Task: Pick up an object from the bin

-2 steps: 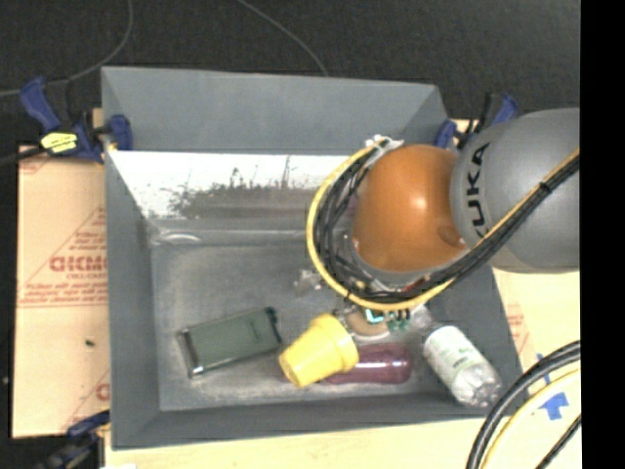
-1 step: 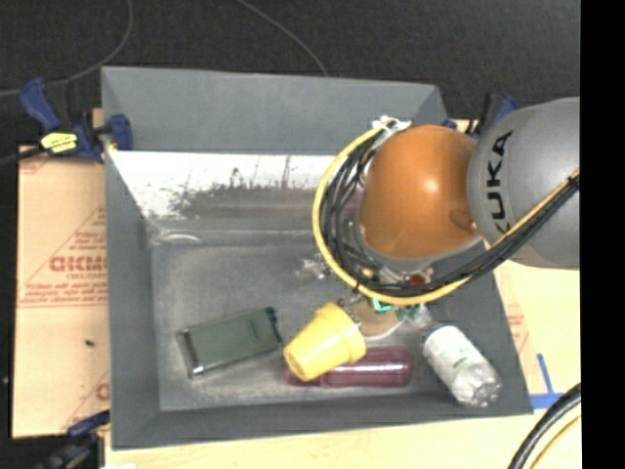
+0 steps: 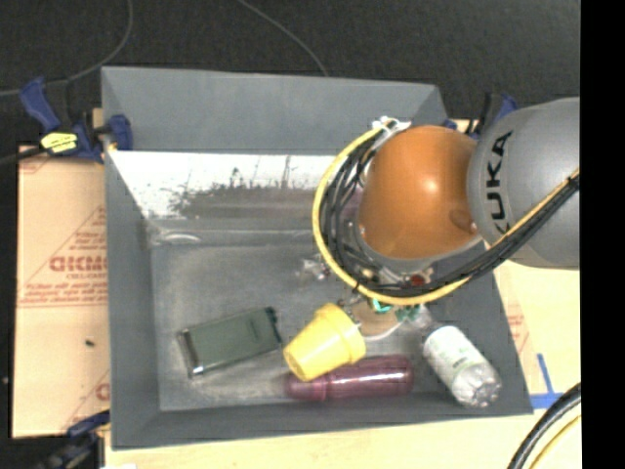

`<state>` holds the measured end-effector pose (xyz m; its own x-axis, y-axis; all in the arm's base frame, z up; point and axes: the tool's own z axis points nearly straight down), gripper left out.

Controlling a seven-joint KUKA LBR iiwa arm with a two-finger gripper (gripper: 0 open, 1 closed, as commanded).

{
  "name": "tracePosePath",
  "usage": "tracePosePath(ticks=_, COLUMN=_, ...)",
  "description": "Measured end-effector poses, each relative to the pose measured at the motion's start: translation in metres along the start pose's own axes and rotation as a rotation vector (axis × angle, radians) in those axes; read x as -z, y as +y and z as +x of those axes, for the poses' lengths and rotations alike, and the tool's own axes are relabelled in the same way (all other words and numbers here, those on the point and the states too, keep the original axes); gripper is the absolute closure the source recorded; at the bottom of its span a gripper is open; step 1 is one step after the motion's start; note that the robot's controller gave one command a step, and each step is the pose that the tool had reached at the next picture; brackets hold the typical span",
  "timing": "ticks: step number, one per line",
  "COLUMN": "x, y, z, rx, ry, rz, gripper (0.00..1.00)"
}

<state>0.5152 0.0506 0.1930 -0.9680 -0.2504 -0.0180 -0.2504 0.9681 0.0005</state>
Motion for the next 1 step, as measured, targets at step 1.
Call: tracePosePath(ticks=1, x=0.0, y=0.0001, z=0.0, rx=-0.001, ry=0.0, rz=0.0, gripper=0.0)
